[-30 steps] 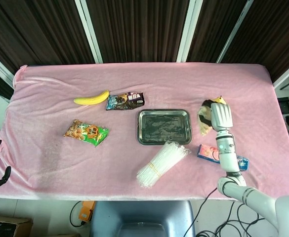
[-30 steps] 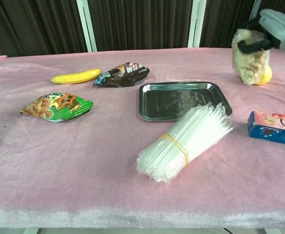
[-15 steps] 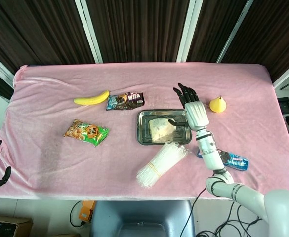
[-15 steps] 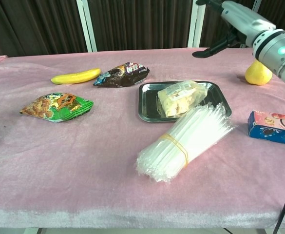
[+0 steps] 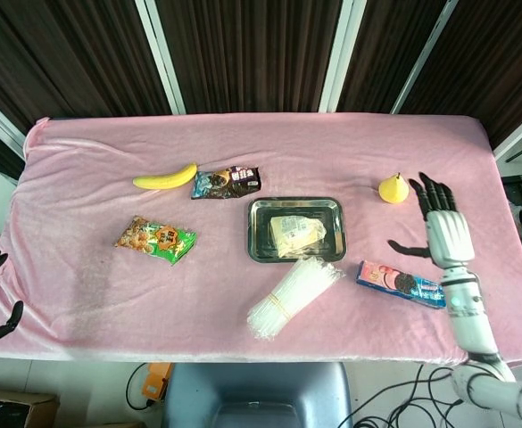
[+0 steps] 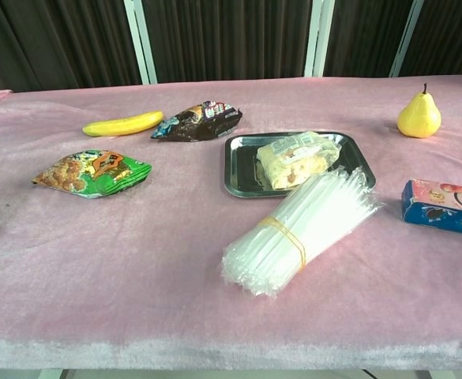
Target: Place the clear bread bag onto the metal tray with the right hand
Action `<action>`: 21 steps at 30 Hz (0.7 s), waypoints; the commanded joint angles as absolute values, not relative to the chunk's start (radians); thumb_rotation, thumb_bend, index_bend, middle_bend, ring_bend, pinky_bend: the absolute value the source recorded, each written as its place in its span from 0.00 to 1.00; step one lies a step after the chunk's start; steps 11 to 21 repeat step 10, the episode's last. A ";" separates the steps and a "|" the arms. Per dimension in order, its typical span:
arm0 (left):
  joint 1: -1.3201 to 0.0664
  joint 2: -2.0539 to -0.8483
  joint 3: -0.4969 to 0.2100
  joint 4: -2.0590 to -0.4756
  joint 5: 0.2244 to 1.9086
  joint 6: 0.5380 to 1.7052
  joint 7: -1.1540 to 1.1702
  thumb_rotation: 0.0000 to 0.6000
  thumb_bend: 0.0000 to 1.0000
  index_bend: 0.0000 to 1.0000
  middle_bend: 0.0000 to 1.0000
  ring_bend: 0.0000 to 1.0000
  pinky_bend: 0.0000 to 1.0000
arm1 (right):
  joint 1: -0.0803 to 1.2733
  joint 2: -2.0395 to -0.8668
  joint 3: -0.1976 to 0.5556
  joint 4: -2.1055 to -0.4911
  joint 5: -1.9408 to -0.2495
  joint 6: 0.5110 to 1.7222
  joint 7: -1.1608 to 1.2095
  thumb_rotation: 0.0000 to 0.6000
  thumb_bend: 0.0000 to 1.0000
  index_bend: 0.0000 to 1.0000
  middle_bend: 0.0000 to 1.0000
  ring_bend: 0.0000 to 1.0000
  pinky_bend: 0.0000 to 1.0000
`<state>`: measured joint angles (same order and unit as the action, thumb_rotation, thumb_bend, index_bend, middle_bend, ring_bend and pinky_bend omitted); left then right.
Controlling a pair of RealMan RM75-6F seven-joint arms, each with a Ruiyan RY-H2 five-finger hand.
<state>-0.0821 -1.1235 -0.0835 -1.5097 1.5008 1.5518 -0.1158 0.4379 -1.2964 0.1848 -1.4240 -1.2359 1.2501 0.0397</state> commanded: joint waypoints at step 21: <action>-0.090 -1.130 -0.088 -1.518 1.484 1.533 -0.084 1.00 0.41 0.10 0.08 0.06 0.34 | 0.363 -1.294 0.135 -1.352 -1.234 1.209 0.105 1.00 0.20 0.00 0.00 0.00 0.14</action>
